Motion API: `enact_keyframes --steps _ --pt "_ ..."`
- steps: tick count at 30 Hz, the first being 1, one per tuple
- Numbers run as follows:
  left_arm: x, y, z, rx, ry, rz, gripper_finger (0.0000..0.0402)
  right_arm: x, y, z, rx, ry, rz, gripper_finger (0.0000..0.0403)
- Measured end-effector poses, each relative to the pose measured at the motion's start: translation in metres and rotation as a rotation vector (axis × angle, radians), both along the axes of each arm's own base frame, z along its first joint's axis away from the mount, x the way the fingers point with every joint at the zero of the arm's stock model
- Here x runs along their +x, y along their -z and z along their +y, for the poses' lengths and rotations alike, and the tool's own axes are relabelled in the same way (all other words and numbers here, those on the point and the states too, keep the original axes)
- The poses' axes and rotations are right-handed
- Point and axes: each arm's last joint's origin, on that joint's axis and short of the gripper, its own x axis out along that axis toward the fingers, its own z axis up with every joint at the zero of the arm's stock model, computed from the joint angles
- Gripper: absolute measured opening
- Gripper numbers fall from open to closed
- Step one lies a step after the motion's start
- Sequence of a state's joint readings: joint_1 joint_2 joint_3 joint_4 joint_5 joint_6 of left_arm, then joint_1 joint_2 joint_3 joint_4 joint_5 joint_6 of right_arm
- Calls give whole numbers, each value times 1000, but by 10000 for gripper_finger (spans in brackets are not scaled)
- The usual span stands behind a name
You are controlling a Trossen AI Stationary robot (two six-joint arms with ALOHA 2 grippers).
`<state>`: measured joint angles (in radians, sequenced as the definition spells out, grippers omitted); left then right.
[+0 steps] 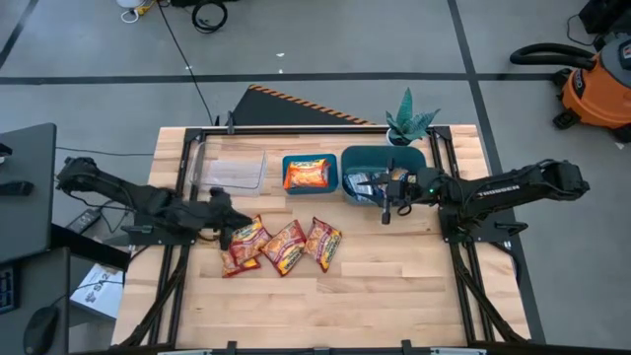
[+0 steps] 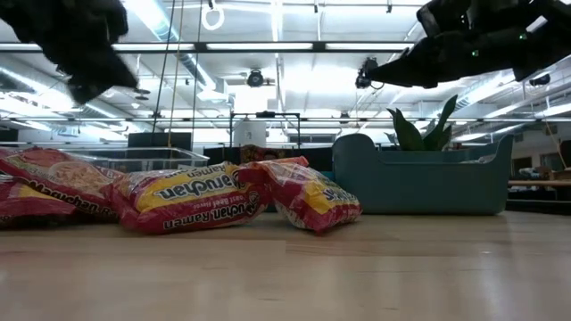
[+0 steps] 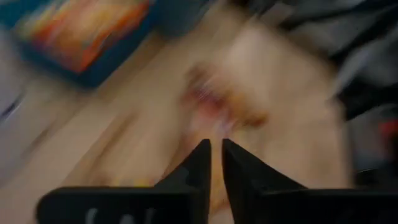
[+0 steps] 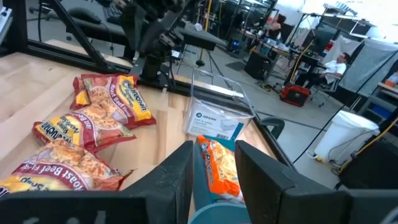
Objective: Sort Maruchan noodles
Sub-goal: Put the red noodle pack into the transparent bin
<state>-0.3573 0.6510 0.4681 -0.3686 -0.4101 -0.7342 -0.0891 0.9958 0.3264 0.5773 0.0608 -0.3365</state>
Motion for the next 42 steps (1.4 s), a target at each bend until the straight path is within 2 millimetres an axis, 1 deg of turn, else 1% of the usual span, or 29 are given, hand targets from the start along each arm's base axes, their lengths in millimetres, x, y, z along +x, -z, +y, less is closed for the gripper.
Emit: enact_keyframes --steps 4,7,9,11,15,19,21,25,30,34,38,42 --pt "0 -3 0 -98 -134 336 95 0 2 0 14 0 15 124" --pt "1 2 -4 -223 -150 541 128 0 3 0 21 1 28 124" --pt "4 5 -8 -325 -133 618 143 0 3 0 22 1 29 124" --pt "5 8 -9 -384 -138 683 155 0 3 0 22 1 29 124" --pt "4 14 -4 -399 -216 760 173 0 3 0 18 0 28 124" --pt "4 15 0 -371 -260 757 190 0 3 0 14 0 29 124" --pt "4 17 0 -343 -231 757 194 0 3 0 10 -1 29 124" --pt "4 28 1 -325 -211 749 193 0 3 0 0 -2 31 124" --pt "4 46 4 -355 -212 740 190 0 3 0 -1 -2 32 124" --pt "5 49 7 -353 -196 725 190 0 3 0 -1 -2 31 124" --pt "6 48 10 -347 -194 715 178 0 3 0 -1 -2 31 124" --pt "8 48 13 -342 -193 698 148 0 3 0 -1 -2 31 124"
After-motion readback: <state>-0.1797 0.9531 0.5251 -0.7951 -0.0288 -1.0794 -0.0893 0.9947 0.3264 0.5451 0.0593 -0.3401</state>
